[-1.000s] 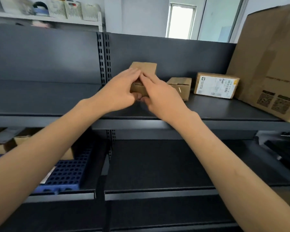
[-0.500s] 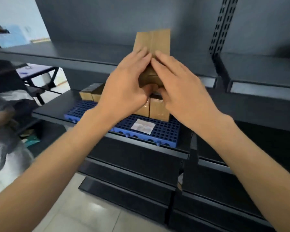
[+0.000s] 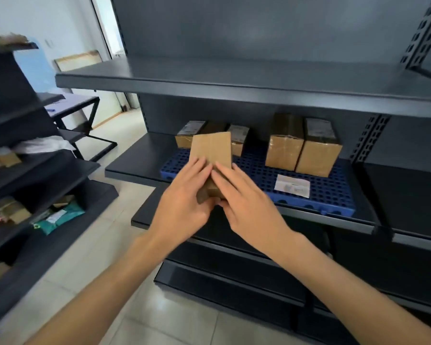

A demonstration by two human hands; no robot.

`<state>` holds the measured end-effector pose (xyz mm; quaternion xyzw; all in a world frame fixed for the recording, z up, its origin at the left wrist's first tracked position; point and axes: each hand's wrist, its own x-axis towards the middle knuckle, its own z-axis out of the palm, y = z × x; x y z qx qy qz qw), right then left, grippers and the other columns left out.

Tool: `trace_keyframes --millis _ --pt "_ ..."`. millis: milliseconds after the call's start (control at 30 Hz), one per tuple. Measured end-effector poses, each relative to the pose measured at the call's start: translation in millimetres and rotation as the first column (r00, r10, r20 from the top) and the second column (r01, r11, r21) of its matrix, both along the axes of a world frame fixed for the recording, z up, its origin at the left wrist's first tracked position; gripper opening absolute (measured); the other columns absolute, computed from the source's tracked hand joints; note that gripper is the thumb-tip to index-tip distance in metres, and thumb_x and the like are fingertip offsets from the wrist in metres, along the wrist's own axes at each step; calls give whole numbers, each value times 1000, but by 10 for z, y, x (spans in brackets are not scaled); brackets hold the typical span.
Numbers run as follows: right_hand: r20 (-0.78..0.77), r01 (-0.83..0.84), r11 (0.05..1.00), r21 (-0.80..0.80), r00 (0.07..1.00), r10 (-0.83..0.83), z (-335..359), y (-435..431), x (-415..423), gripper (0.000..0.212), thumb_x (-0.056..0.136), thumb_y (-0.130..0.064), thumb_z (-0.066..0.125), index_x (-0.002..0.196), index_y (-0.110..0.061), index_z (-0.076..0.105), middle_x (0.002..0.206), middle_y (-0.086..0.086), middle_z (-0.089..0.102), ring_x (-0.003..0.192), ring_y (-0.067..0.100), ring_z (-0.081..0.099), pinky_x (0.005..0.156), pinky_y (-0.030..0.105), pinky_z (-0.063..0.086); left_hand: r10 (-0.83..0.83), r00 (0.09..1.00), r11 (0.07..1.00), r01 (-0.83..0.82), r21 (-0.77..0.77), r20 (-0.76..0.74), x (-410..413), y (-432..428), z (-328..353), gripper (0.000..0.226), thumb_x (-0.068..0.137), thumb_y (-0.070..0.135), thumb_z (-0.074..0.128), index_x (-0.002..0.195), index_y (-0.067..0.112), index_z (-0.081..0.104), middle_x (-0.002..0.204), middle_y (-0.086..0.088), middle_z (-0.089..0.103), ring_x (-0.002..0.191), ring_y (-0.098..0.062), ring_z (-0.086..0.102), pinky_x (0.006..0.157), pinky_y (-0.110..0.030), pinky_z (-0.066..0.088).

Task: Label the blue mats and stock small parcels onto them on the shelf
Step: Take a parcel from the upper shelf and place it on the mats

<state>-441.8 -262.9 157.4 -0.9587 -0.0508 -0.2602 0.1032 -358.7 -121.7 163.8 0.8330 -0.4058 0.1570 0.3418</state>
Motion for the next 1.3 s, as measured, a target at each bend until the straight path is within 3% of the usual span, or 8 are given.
trace_keyframes --millis 133,467,567,633,733,867,967,1300 --pt "-46 19 999 26 999 -17 -186 0 613 69 86 -9 69 147 -9 37 156 6 34 144 29 30 116 39 30 -25 999 999 27 45 -38 655 -13 -169 72 83 17 72 146 15 38 155 2 31 145 -8 18 115 -15 9" --pt "-100 69 981 182 994 -51 -528 -236 2471 67 93 -10 59 152 -17 28 161 -3 19 146 22 26 114 38 33 -118 985 983 134 124 -123 2499 -277 -375 64 83 4 58 144 4 39 152 -15 34 145 -23 21 115 -18 12" --pt "-83 74 983 169 995 -61 -491 -298 2968 66 92 -14 62 150 -16 31 161 -2 21 140 27 37 108 43 42 -162 985 977 170 132 -66 3002 -359 -320 58 83 2 59 140 1 45 147 -16 42 142 -26 29 117 -25 20" --pt "-91 118 979 166 990 -104 -455 -358 3235 64 92 -16 61 150 -16 33 161 -2 21 135 29 44 103 45 47 -206 977 970 211 123 -53 3299 -444 -280 55 83 6 60 137 4 49 142 -13 49 136 -24 37 111 -20 28" --pt "-135 189 974 124 976 -172 -479 -479 3569 64 93 -20 60 150 -20 30 157 3 31 125 33 53 93 49 51 -229 962 951 254 178 -149 3668 -559 -238 48 79 13 58 127 10 54 117 -11 63 105 -26 58 82 -24 45" --pt "-157 299 952 64 945 -286 -583 -576 3777 60 92 -27 61 146 -22 35 131 11 59 95 30 67 75 45 58 -261 955 902 294 316 -143 4053 -678 -341 44 76 6 58 120 11 57 93 -11 66 76 -25 60 62 -29 44" --pt "-171 400 916 33 905 -389 -604 -571 3800 49 89 -32 65 132 -17 49 105 11 70 84 29 69 72 44 58 -311 946 885 325 333 -97 4216 -734 -415 19 76 10 62 95 8 63 76 -8 64 66 -17 56 57 -29 41" --pt "-183 501 865 -24 848 -497 -310 -252 3643 51 84 -28 68 129 -16 46 107 15 66 88 35 65 65 42 54 -543 838 793 534 295 -55 4519 -694 -394 33 81 38 48 90 9 61 76 -4 63 71 -15 59 66 -37 53"
